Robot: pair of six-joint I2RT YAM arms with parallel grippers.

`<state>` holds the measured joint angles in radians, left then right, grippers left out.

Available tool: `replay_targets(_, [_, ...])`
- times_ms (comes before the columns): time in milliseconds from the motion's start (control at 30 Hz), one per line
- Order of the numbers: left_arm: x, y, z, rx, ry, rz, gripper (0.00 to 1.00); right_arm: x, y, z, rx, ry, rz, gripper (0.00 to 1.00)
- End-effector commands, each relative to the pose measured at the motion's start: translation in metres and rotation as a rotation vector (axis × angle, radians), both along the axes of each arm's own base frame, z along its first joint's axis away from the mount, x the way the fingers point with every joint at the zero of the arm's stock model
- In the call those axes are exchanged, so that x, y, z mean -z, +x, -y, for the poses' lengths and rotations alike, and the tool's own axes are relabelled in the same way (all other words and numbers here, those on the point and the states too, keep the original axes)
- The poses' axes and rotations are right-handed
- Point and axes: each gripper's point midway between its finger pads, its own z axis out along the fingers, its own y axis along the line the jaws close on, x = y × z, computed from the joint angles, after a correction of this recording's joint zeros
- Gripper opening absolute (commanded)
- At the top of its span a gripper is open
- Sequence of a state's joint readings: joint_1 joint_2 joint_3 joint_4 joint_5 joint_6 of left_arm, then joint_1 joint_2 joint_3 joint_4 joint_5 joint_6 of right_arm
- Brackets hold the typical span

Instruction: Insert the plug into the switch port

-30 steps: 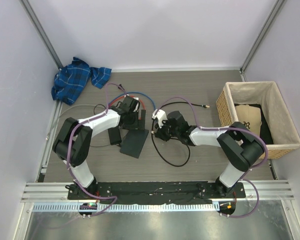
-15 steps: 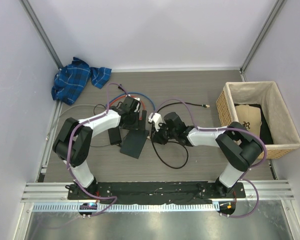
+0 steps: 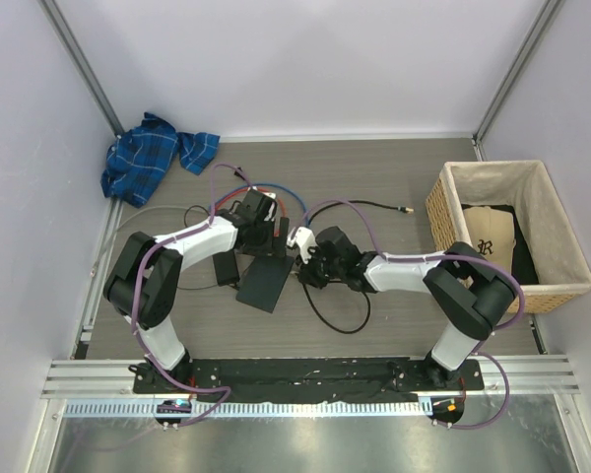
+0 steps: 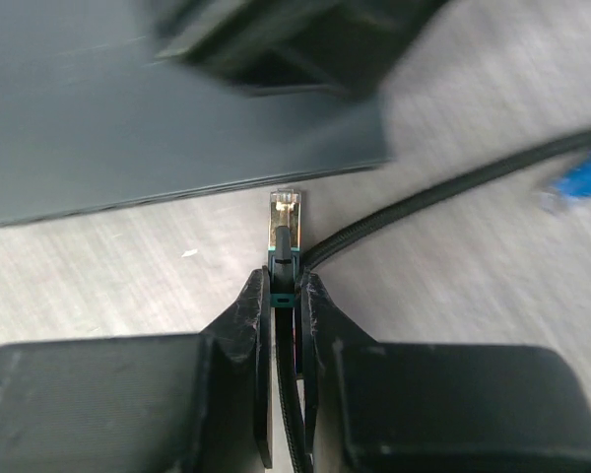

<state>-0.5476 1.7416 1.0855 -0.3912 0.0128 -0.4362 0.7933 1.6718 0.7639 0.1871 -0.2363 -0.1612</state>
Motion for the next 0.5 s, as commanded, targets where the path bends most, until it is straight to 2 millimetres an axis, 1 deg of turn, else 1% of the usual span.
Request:
replay_targets(0, [0.012, -0.015, -0.003, 0.040, 0.025, -0.044, 0.88, -0.008, 0.040, 0.020, 0.184, -0.055, 0.117, 0.01])
replay_targets(33, [0.011, -0.015, -0.002, 0.043, 0.021, -0.043, 0.88, -0.004, 0.042, 0.026, 0.200, -0.086, 0.117, 0.01])
replay_targets(100, [0.010, -0.015, -0.002, 0.041, 0.019, -0.042, 0.88, -0.003, 0.054, 0.036, 0.273, -0.122, 0.144, 0.01])
replay_targets(133, [0.010, -0.014, -0.002, 0.041, 0.019, -0.042, 0.89, -0.004, 0.054, 0.036, 0.269, -0.117, 0.143, 0.01])
replay_targets(167, [0.010, -0.015, -0.001, 0.043, 0.016, -0.042, 0.89, -0.004, 0.053, 0.034, 0.255, -0.113, 0.143, 0.01])
replay_targets(267, [0.010, -0.015, 0.000, 0.047, 0.010, -0.044, 0.89, -0.011, 0.045, 0.020, 0.182, -0.047, 0.130, 0.01])
replay_targets(333, [0.010, -0.015, 0.001, 0.044, 0.007, -0.044, 0.89, -0.017, 0.043, 0.014, 0.158, -0.016, 0.131, 0.01])
replay_targets(467, [0.009, -0.015, 0.002, 0.046, 0.000, -0.047, 0.89, -0.023, 0.037, 0.008, 0.111, 0.020, 0.132, 0.01])
